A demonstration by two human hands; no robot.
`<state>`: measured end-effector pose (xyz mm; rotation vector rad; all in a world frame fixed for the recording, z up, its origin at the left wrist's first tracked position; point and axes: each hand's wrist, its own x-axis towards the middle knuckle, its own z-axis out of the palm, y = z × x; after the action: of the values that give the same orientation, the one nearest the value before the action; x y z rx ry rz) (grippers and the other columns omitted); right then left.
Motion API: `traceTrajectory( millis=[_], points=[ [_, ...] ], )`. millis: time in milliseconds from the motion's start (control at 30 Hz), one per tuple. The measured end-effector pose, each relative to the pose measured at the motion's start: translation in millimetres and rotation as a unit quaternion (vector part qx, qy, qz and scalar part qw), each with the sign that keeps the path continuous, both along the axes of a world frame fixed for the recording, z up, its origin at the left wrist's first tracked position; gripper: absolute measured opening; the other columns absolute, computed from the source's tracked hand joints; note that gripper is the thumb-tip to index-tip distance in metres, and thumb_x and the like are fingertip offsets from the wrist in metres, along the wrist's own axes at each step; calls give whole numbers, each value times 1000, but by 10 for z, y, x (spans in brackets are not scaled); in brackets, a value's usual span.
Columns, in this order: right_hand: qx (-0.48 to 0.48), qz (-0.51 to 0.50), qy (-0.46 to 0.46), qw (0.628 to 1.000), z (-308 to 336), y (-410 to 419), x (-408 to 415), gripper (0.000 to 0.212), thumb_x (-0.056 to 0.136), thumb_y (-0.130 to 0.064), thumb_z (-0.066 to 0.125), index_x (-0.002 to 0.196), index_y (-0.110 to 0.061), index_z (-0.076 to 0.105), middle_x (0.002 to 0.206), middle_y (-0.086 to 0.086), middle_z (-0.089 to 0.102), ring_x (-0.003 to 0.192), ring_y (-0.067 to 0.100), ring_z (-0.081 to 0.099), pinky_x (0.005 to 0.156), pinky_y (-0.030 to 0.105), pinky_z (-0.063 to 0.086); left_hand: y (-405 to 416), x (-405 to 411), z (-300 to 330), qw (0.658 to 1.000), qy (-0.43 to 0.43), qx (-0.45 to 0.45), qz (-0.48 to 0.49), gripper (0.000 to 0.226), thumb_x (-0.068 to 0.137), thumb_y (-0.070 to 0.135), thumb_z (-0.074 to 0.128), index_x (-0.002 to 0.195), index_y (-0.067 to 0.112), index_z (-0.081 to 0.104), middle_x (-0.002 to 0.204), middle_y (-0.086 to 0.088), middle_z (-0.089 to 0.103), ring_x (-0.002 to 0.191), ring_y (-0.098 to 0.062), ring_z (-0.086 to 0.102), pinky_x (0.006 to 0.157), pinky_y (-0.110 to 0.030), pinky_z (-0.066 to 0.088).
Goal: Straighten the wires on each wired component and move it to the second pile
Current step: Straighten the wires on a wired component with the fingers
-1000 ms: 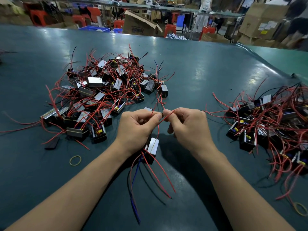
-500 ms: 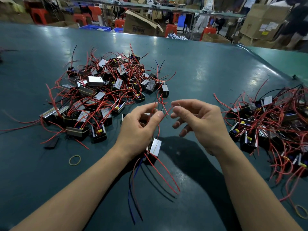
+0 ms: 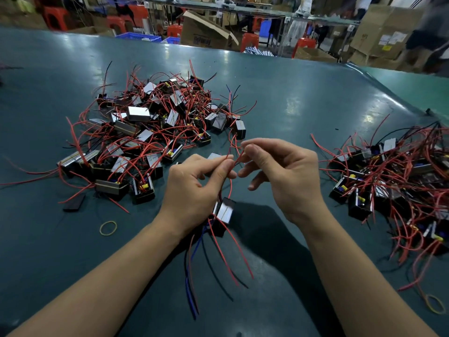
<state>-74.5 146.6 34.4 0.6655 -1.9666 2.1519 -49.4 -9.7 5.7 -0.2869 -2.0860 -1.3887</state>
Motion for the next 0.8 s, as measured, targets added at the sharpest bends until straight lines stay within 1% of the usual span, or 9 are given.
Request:
traceTrajectory(
  millis=[100, 167, 267, 333, 433, 500, 600, 700, 800],
  points=[
    [56, -36, 18, 998, -69, -40, -4, 11, 89, -2, 66, 88, -12, 70, 69, -1, 69, 60, 17, 69, 43, 25, 50, 26, 9, 36, 996, -34, 75, -29, 13, 92, 16, 65, 100, 20, 74, 86, 6, 75, 86, -12, 71, 85, -32, 55],
    [75, -48, 25, 996, -108, -70, -9, 13, 89, -4, 67, 86, -17, 69, 72, 0, 70, 60, 17, 69, 43, 27, 51, 35, 10, 43, 995, -30, 80, -49, 16, 91, 12, 65, 101, 23, 72, 89, 8, 75, 87, -13, 71, 84, -39, 56],
    [62, -38, 20, 997, -127, -96, -18, 11, 89, -6, 67, 88, -16, 70, 76, 5, 71, 61, 20, 69, 43, 28, 50, 30, 1, 22, 999, -3, 16, -40, 22, 90, 10, 67, 101, 29, 69, 84, 16, 69, 80, -10, 64, 75, -29, 51],
    [69, -37, 24, 997, -128, -77, -26, 11, 88, -5, 67, 89, -15, 69, 79, 6, 71, 63, 23, 69, 43, 27, 50, 17, -16, -2, 1000, 2, 3, -29, 19, 89, 10, 68, 99, 25, 71, 79, 17, 67, 75, -5, 59, 71, -19, 45],
    [105, -23, 38, 994, -108, -24, -31, 15, 86, -4, 70, 97, -14, 67, 83, 5, 68, 69, 27, 68, 42, 28, 51, -9, -47, -41, 1000, 7, -27, -13, 12, 89, 11, 69, 97, 16, 76, 75, 17, 64, 73, -2, 54, 71, -14, 40],
    [124, -18, 47, 991, -88, -2, -33, 14, 86, -6, 72, 98, -14, 69, 81, 4, 68, 67, 25, 68, 41, 34, 53, -16, -51, -57, 998, 21, -62, -12, 13, 89, 15, 67, 98, 13, 77, 70, 9, 65, 73, -9, 54, 70, -18, 41],
    [129, -29, 47, 990, -77, 10, -34, 8, 89, -8, 69, 87, -16, 70, 73, 0, 70, 61, 22, 67, 41, 38, 53, -15, -53, -62, 994, 41, -97, -14, 15, 89, 15, 65, 97, 13, 77, 68, -2, 66, 71, -25, 54, 67, -33, 45],
    [111, -31, 14, 993, -85, -14, -26, 11, 92, -9, 64, 83, -14, 69, 68, -3, 69, 56, 19, 66, 40, 32, 50, -14, -64, -60, 995, 45, -84, -24, 12, 89, 13, 67, 95, 14, 77, 67, 2, 66, 70, -23, 53, 67, -31, 44],
    [62, -79, -23, 995, -67, -2, -61, 17, 94, -7, 60, 77, -9, 64, 62, -3, 63, 50, 15, 62, 38, 25, 44, -4, -65, -66, 996, 43, -74, -22, 8, 88, 10, 70, 88, 11, 78, 66, 4, 66, 67, -20, 53, 68, -28, 43]
  ],
)
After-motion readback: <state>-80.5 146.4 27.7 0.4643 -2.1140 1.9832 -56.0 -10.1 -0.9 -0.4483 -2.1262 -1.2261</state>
